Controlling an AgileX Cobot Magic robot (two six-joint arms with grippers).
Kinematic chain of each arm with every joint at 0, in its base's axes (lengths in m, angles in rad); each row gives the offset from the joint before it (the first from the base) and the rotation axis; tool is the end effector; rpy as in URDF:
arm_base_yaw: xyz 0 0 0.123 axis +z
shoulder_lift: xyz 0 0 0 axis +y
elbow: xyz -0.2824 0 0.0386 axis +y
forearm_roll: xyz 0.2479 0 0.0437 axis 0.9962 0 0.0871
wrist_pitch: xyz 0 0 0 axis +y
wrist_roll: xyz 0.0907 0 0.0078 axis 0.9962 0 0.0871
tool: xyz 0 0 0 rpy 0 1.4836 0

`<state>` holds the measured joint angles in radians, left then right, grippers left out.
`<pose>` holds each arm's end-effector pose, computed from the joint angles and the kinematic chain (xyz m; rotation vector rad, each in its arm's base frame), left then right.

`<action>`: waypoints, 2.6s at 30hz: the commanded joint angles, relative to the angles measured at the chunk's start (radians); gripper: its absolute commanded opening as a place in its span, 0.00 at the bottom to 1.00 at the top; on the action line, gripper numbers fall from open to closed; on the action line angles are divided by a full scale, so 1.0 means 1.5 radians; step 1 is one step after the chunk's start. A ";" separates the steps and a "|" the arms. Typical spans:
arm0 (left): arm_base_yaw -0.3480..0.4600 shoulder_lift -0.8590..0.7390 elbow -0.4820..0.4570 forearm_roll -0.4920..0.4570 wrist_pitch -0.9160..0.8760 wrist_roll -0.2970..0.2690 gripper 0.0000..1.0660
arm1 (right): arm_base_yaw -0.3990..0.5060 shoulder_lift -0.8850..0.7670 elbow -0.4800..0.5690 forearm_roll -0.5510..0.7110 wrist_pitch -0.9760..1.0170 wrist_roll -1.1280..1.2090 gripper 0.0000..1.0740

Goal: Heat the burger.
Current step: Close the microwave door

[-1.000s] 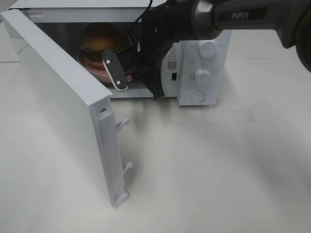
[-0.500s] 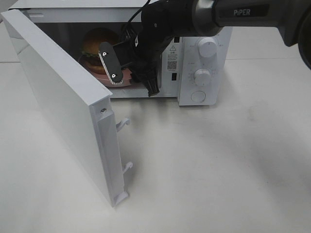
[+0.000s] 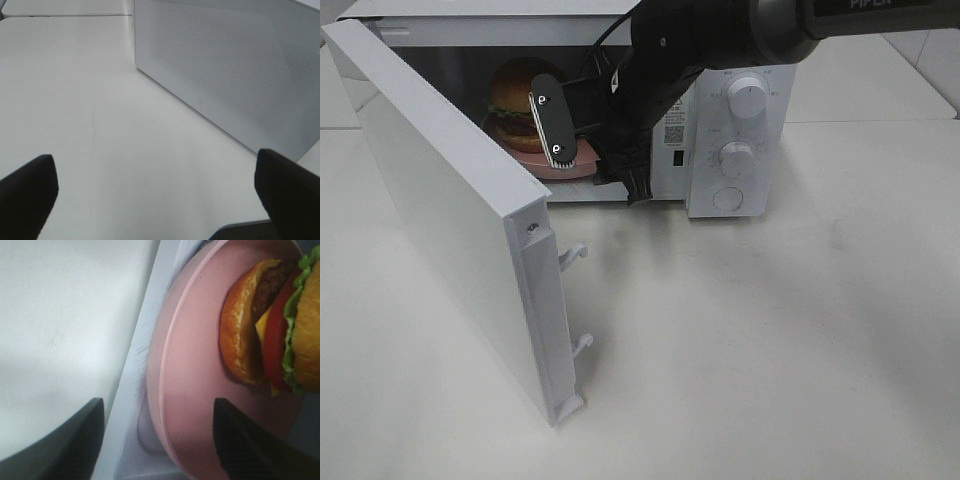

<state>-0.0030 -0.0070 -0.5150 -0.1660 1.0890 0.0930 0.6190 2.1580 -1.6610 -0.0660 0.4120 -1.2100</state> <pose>-0.0095 -0.0133 0.2799 0.1106 2.0393 -0.1424 0.3999 0.2819 0.1902 -1.9523 1.4272 -0.3348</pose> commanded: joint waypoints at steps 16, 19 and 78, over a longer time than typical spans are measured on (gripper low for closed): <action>-0.003 -0.009 -0.001 -0.002 -0.011 -0.001 0.94 | 0.002 -0.145 0.193 0.005 -0.055 0.015 0.71; -0.003 -0.009 -0.001 -0.002 -0.011 -0.001 0.94 | 0.002 -0.171 0.227 0.005 -0.069 0.020 0.71; -0.003 -0.009 -0.001 -0.002 -0.011 -0.001 0.94 | -0.029 -0.763 0.633 -0.007 0.313 0.852 0.71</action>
<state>-0.0030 -0.0070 -0.5150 -0.1660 1.0890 0.0930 0.5780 1.0550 -0.7140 -0.0710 0.8360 0.0600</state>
